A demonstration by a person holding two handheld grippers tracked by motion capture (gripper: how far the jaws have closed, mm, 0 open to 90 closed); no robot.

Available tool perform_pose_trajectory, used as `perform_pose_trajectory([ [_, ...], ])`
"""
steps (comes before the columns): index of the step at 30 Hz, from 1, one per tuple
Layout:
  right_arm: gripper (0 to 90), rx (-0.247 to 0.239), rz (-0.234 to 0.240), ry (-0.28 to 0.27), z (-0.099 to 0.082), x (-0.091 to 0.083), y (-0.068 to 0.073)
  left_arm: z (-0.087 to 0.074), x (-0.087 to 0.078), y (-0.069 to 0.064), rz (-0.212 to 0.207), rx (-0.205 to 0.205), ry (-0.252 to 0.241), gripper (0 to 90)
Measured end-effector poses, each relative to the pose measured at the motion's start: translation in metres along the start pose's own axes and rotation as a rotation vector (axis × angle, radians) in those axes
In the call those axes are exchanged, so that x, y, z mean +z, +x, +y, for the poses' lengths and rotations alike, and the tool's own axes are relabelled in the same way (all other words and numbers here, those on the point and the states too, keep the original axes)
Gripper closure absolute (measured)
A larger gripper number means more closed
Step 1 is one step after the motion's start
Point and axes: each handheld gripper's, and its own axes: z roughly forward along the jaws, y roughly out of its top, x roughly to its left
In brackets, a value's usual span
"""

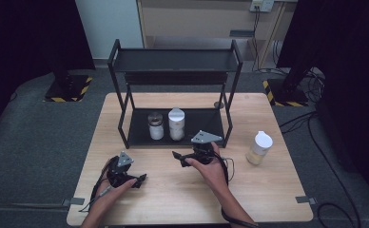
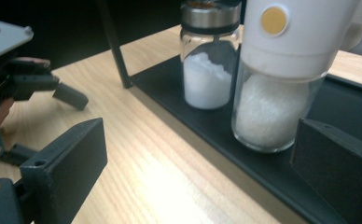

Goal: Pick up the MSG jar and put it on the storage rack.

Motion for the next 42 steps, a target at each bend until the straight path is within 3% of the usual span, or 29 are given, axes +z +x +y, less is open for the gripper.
perform_pose_trajectory([
  [19, 4.6, -0.076, 0.018, 0.087, 0.000, -0.032, -0.002, 0.000, 0.000, 0.000, -0.002, -0.002, -0.001, 0.0],
  [28, 4.5, -0.101, 0.013, 0.106, -0.007, -0.062, -0.003, 0.000, 0.000, 0.000, -0.002, -0.002, -0.001, 0.0],
  [37, 4.2, -0.077, 0.020, 0.103, -0.023, -0.077, 0.000, 0.000, 0.000, 0.000, -0.002, -0.002, -0.001, 0.0],
  [42, 3.8, -0.043, -0.010, 0.108, -0.040, -0.085, -0.002, 0.000, 0.000, 0.000, -0.002, -0.002, -0.001, 0.0],
])
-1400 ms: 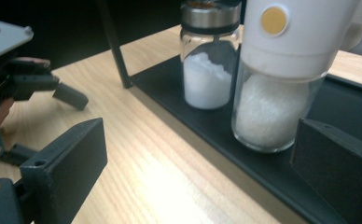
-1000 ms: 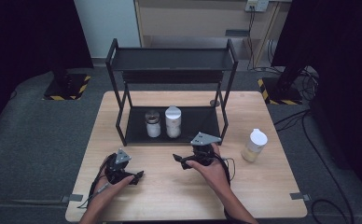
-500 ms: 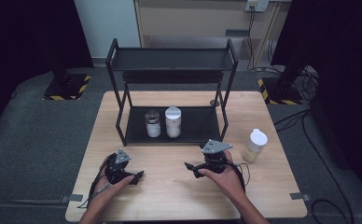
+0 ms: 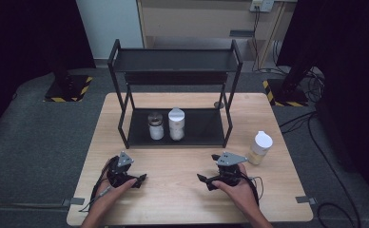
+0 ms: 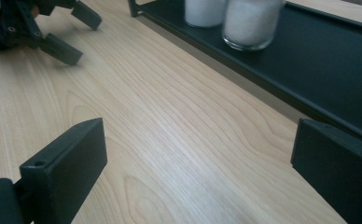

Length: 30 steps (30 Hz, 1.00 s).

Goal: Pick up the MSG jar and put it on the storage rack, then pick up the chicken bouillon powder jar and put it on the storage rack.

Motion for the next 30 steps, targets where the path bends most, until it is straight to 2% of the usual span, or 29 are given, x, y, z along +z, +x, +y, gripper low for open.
perform_pose_trajectory([
  [10, 4.0, 0.036, -0.015, 0.003, -0.010, -0.004, -0.005, 0.000, 0.000, -0.001, 0.004, -0.001, 0.000, 0.0],
  [16, 4.1, 0.039, -0.016, 0.010, -0.011, -0.001, -0.004, 0.000, 0.000, -0.001, 0.006, -0.002, 0.001, 0.0],
  [23, 3.2, 0.036, -0.031, -0.042, -0.006, -0.011, 0.002, 0.000, 0.000, -0.001, 0.006, -0.002, 0.001, 0.0],
  [30, 3.4, 0.026, -0.023, -0.056, 0.004, -0.016, 0.004, 0.000, 0.000, -0.001, 0.004, -0.003, 0.000, 0.0],
])
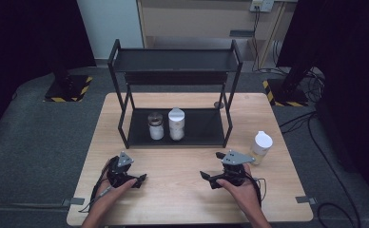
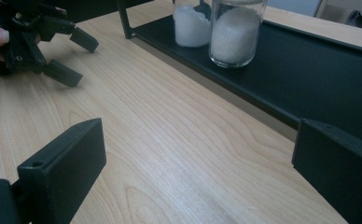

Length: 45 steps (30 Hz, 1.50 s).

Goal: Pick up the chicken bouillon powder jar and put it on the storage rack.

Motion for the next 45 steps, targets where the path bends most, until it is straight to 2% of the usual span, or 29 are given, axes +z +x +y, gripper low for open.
perform_pose_trajectory([
  [9, 3.2, -0.015, -0.014, -0.007, 0.015, -0.010, 0.000, 0.000, 0.000, 0.000, -0.002, 0.000, 0.001, 0.0],
  [17, 3.2, -0.007, -0.050, -0.060, 0.023, -0.028, 0.001, 0.000, 0.000, 0.000, -0.002, 0.000, 0.001, 0.0],
  [29, 3.2, -0.028, -0.146, -0.102, 0.030, -0.053, 0.000, 0.000, 0.000, 0.000, -0.002, 0.000, 0.000, 0.0],
  [38, 3.3, -0.011, -0.229, -0.131, 0.026, -0.069, -0.006, 0.000, 0.000, 0.000, -0.002, 0.000, 0.000, 0.0],
  [45, 3.2, -0.012, -0.330, -0.160, 0.019, -0.083, -0.007, 0.000, 0.000, 0.000, -0.001, 0.000, 0.000, 0.0],
])
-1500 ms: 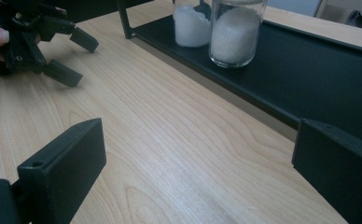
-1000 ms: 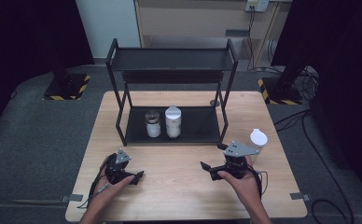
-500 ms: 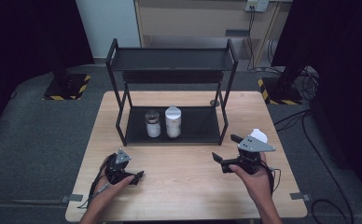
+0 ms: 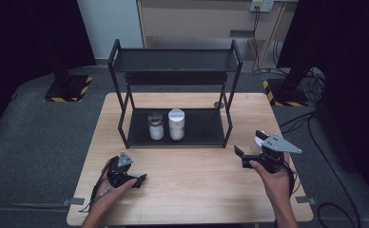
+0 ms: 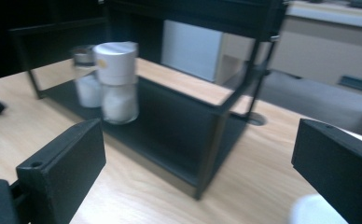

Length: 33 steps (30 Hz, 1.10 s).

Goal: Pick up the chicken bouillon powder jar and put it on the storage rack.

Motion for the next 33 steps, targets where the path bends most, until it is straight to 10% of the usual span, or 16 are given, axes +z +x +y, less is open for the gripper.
perform_pose_trajectory([
  [15, 4.2, 0.054, -0.141, 0.001, -0.020, -0.015, -0.017, 0.000, 0.000, 0.000, 0.001, 0.001, 0.001, 0.0],
  [33, 4.1, 0.123, -0.133, 0.076, -0.042, 0.001, -0.032, 0.000, 0.000, -0.001, 0.003, 0.000, 0.002, 0.0],
])
